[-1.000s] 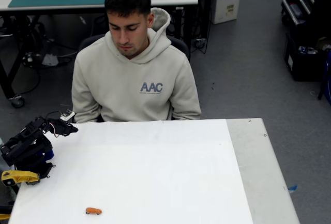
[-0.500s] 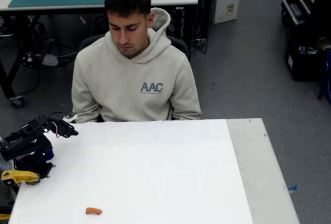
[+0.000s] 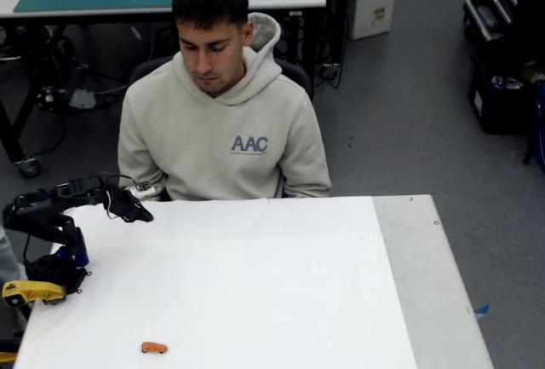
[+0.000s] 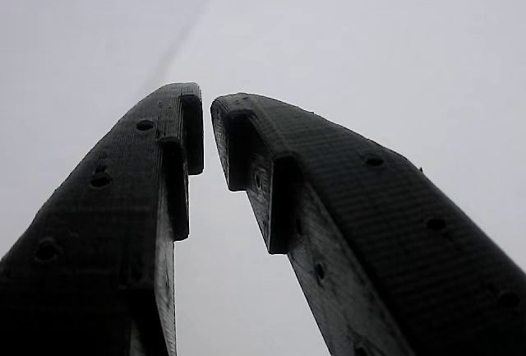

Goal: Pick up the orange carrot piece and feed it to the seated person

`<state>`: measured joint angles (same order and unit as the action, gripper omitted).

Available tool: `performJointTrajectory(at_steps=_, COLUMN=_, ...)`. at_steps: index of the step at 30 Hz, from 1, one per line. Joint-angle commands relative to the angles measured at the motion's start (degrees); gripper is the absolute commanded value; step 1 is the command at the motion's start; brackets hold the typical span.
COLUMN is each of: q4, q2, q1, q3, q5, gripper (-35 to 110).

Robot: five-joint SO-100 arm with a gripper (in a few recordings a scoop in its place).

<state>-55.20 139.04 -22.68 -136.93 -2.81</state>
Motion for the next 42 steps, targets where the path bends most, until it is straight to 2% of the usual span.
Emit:
performJointTrajectory(at_steps=1, q4=0.1, q2=-4.2, q1=-4.5, q3=8.1, q5=-0.6, gripper=-2)
performJointTrajectory(at_steps=21, q4=0.0, q2=-21.1, q1=-29.5, q3=19.3, q5=-1.0, gripper=-2)
performJointTrajectory(at_steps=31, q4=0.0, q2=-29.4, q1=-40.6, q3=25.0, q5=-12.0, gripper=-2)
performJointTrajectory(at_steps=42, q4=0.0, q2=-35.7, q1=-52.1, q3=35.6, q5=-19.3, gripper=-2)
